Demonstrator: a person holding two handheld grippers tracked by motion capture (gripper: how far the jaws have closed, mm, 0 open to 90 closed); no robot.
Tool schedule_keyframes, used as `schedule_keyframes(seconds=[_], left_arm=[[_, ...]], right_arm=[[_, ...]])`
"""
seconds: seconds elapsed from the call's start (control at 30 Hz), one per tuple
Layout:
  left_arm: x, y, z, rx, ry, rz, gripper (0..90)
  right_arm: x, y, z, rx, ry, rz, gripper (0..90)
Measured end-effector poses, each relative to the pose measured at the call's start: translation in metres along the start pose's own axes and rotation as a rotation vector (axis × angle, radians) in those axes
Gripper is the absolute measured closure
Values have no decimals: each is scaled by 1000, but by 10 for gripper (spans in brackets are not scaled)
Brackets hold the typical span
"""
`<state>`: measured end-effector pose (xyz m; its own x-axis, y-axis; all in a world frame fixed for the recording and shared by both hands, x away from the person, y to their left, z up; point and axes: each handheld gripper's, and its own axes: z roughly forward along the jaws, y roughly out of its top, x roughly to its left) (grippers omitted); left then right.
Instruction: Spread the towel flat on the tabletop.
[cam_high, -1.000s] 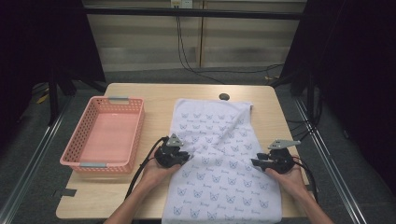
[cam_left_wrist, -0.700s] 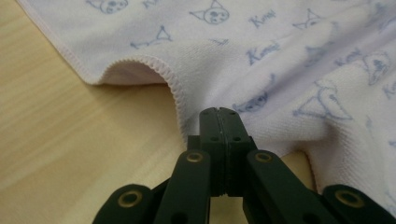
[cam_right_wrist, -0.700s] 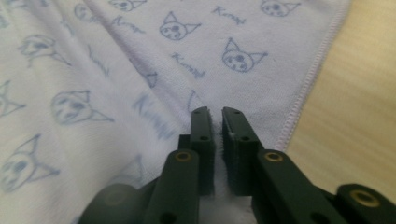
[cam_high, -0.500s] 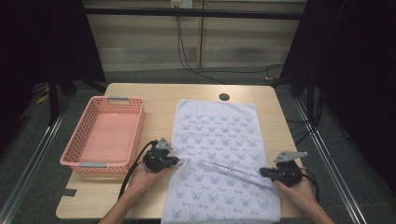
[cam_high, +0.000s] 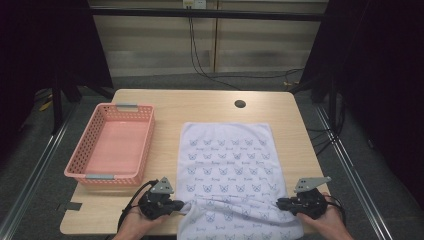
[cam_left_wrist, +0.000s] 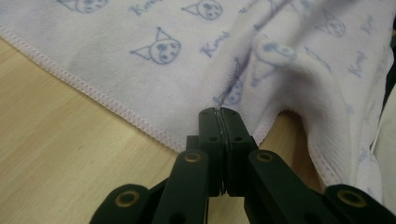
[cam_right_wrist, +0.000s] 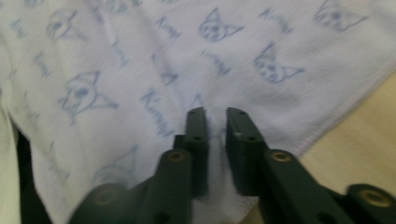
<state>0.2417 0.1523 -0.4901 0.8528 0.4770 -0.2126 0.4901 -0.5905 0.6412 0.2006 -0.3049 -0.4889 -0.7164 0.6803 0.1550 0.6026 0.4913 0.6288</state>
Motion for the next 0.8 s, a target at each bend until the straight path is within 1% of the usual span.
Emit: schedule_keyframes(seconds=[0.03, 0.07, 0.1, 0.13, 0.17, 0.23, 0.3, 0.33, 0.37, 0.43, 0.5, 0.53, 0.57, 0.63, 0.67, 0.7, 0.73, 0.77, 0.8], left_arm=[[4, 2, -1, -24, -6, -25, 866], [7, 5, -1, -37, -3, -41, 813], [10, 8, 0, -47, 1, -45, 797], [12, 13, 1, -54, 15, -42, 786], [14, 17, 3, -78, 16, -49, 764], [19, 27, 7, -93, 11, -57, 722], [24, 36, 13, -97, 17, -58, 694], [27, 39, 15, -107, 27, -58, 674], [32, 43, 19, -113, 26, -61, 663], [38, 48, 24, -99, 46, -55, 629], [42, 49, 30, -95, 48, -68, 614], [43, 49, 32, -87, 62, -55, 611], [43, 48, 33, -72, 58, -49, 608], [43, 46, 34, -72, 51, -48, 622], [42, 45, 34, -62, 44, -49, 637], [41, 44, 35, -64, 46, -48, 659], [40, 43, 35, -63, 53, -39, 663], [38, 43, 35, -57, 53, -25, 684], [35, 43, 36, -54, 48, -18, 727]], right_arm=[[-2, 1, -1, -21, -14, 5, 755], [-5, 3, -3, -49, -22, 23, 723], [-7, 5, -3, -65, -39, 25, 698], [-10, 9, -4, -83, -54, 33, 695], [-13, 12, -4, -103, -56, 35, 685], [-18, 20, -1, -120, -76, 36, 635], [-26, 27, 6, -119, -88, 43, 588], [-30, 31, 10, -119, -92, 44, 573], [-34, 35, 15, -116, -95, 45, 555], [-43, 44, 26, -111, -113, 41, 534], [-49, 51, 35, -98, -123, 34, 518], [-52, 54, 40, -96, -132, 29, 509], [-53, 56, 44, -84, -132, 26, 510], [-51, 56, 50, -67, -153, 5, 569], [-50, 56, 49, -68, -157, -2, 663], [-50, 55, 47, -60, -159, 2, 729], [-49, 53, 45, -61, -157, 4, 789], [-48, 50, 43, -58, -157, 1, 818], [-46, 47, 41, -60, -151, 2, 845]])
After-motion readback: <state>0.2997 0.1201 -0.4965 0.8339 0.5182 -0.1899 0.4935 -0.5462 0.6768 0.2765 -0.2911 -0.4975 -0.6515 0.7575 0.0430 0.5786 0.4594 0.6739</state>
